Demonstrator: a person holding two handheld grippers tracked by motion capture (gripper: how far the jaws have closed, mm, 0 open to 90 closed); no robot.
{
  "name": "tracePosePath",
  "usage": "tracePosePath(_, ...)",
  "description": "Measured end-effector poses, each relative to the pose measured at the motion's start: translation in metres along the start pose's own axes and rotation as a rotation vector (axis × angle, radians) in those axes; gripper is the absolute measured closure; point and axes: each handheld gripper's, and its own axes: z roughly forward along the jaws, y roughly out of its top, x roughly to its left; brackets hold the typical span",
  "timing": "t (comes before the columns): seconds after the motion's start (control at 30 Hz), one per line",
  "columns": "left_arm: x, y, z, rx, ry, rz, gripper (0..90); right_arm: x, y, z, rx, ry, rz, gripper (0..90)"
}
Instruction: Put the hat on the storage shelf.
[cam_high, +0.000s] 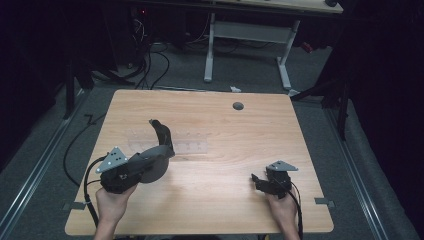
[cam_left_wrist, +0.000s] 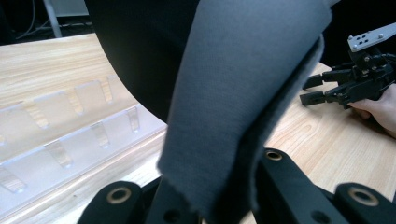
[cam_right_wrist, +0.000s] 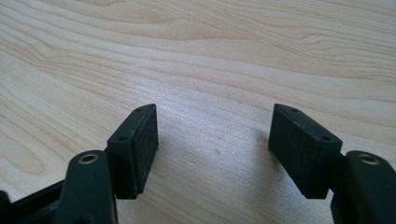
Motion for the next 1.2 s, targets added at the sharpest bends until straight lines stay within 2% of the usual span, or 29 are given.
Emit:
tracePosePath(0.57,0.012,0.019,-0.008,-0.063,0.031,-0.009,84.7,0.001,0.000,0.000,0.001,0.002,0.001,32.5)
tracePosePath(0.87,0.024,0.022,-0.006,-0.101,0.067,-0.003,84.8,0.001,0.000,0.000,0.002,0.002,0.001,32.1)
tracePosePath(1.13,0.029,0.032,-0.010,-0.128,0.070,-0.001,84.7,0.001,0.000,0.000,0.001,0.003,-0.001,32.1)
tracePosePath(1.2,0.030,0.034,-0.011,-0.135,0.063,-0.015,84.8,0.001,0.000,0.000,0.002,0.003,0.000,31.9)
